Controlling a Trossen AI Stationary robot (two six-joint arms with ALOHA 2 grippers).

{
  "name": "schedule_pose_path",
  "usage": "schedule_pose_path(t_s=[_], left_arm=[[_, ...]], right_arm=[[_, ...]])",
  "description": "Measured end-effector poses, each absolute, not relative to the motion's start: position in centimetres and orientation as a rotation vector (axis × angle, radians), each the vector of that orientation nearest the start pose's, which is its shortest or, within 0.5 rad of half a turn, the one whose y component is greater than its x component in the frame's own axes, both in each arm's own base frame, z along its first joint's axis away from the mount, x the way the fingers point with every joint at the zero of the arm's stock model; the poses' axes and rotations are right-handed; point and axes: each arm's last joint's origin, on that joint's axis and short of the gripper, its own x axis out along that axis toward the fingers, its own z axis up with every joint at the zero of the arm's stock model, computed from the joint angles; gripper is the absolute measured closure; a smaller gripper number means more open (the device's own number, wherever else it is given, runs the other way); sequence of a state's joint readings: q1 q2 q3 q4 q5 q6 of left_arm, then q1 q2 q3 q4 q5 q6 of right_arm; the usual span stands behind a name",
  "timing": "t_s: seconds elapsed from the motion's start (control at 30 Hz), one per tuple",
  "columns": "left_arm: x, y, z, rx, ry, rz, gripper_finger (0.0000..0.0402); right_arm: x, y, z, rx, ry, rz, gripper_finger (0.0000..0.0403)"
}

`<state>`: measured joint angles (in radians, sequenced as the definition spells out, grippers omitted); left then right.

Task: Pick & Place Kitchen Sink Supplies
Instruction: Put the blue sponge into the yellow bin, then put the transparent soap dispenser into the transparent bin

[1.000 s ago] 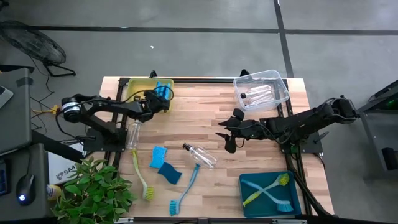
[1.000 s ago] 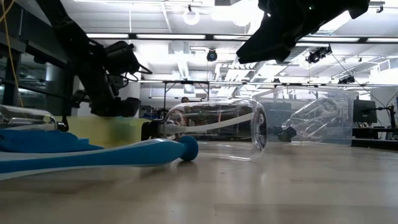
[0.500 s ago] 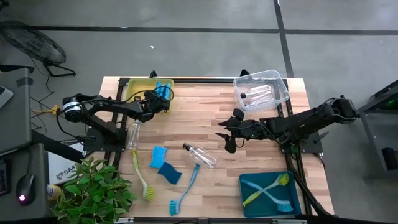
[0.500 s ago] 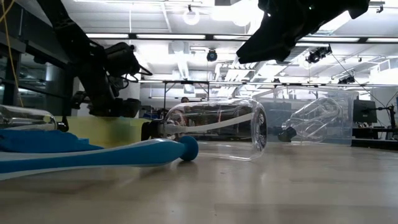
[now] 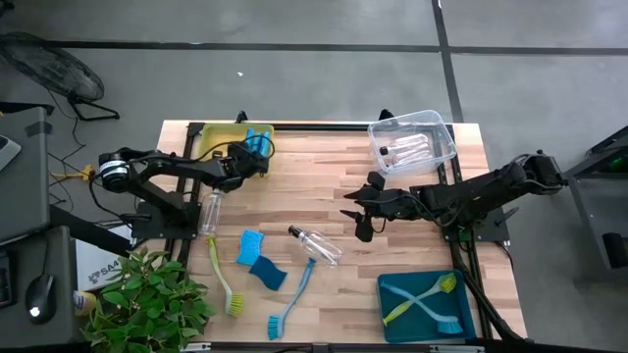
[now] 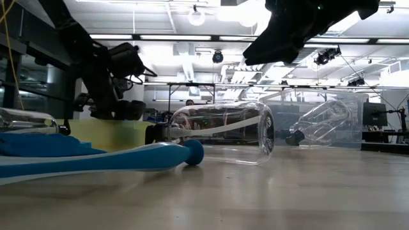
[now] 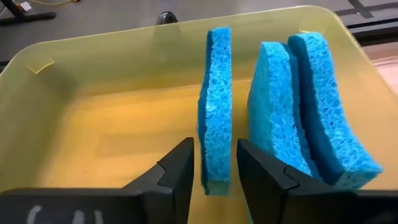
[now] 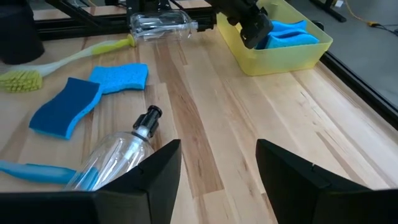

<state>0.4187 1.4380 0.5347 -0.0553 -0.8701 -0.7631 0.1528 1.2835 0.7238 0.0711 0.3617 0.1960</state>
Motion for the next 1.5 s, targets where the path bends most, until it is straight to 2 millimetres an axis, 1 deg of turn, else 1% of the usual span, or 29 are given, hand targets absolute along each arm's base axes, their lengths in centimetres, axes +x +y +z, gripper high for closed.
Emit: schedule_pose_path(t_s=[0.17,0.33,0.43,0.5,0.57,0.63,0.73,0.83,0.93,1.03,1.17,1.27,1.33,1.5], left_arm=[[21.2,11.8,14.7,-0.369,0.499,1.436,0.0269],[21.9,12.1,15.8,-0.347,0.523,1.421,0.0268],[22.2,12.2,16.8,-0.347,0.525,1.419,0.0268],[22.5,12.4,17.9,-0.351,0.512,1.417,0.0268],[22.7,12.4,19.3,-0.356,0.495,1.404,0.0268],[23.0,12.5,21.2,-0.351,0.464,1.378,0.0268],[23.3,12.6,25.0,-0.353,0.407,1.309,0.0268],[23.5,12.1,29.5,-0.357,0.319,1.211,0.0268],[23.6,10.8,33.7,-0.323,0.235,1.114,0.0268],[23.7,8.8,37.4,-0.266,0.177,1.017,0.0268],[23.8,5.6,40.7,-0.189,0.158,0.929,0.0268],[23.7,3.3,42.0,-0.134,0.154,0.885,0.0268],[23.7,2.0,42.5,-0.101,0.150,0.860,0.0268],[23.5,-0.9,42.3,-0.036,0.183,0.808,0.0268]], right_arm=[[26.7,3.2,23.3,0.074,0.450,-0.247,0.0201],[26.6,3.6,23.3,0.072,0.450,-0.234,0.0201],[26.6,3.8,23.3,0.073,0.450,-0.228,0.0201],[26.6,3.9,23.3,0.073,0.450,-0.223,0.0201],[26.6,4.0,23.3,0.075,0.449,-0.221,0.0201],[26.5,4.1,23.3,0.082,0.448,-0.221,0.0201],[26.5,4.3,23.3,0.090,0.447,-0.220,0.0201],[26.5,4.4,23.3,0.095,0.446,-0.217,0.0202],[26.5,4.6,23.3,0.101,0.445,-0.215,0.0203],[26.4,4.8,23.3,0.106,0.445,-0.208,0.0202],[26.4,5.2,23.3,0.103,0.446,-0.194,0.0202],[26.3,5.4,23.3,0.101,0.445,-0.190,0.0203],[26.3,5.4,23.3,0.100,0.445,-0.187,0.0202],[26.3,5.5,23.3,0.110,0.451,-0.185,0.0202]])
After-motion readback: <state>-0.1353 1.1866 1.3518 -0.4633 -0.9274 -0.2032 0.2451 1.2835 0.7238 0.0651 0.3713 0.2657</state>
